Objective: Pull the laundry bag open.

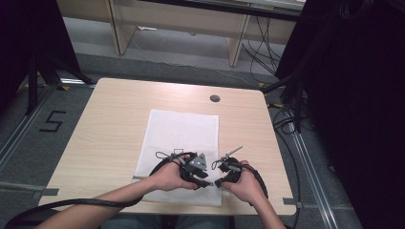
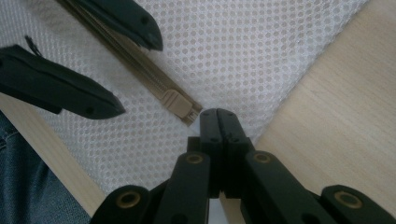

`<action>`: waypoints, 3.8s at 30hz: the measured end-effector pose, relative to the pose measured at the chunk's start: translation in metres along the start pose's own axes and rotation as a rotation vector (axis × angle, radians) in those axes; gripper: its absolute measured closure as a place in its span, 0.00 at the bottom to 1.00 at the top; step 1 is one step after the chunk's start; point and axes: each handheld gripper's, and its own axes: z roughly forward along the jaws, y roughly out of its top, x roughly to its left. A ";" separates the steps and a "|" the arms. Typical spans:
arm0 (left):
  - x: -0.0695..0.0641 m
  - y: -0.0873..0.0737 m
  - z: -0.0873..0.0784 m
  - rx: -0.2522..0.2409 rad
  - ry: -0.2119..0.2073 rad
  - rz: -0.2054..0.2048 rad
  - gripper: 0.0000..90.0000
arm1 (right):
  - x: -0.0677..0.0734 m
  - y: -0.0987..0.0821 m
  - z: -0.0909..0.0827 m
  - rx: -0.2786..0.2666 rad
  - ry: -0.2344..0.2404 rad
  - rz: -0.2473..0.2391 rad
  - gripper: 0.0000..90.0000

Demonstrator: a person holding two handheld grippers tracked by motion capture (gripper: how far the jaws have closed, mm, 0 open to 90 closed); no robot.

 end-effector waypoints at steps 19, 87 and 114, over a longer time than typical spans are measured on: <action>0.002 0.002 0.020 0.035 0.002 0.018 0.74 | -0.002 0.000 0.000 -0.001 -0.001 -0.020 1.00; 0.004 0.010 0.025 0.081 -0.030 0.023 0.91 | -0.004 0.001 0.000 0.008 0.019 -0.008 1.00; 0.001 0.009 0.011 0.125 0.004 0.055 0.91 | 0.002 0.004 0.001 0.030 -0.022 -0.041 1.00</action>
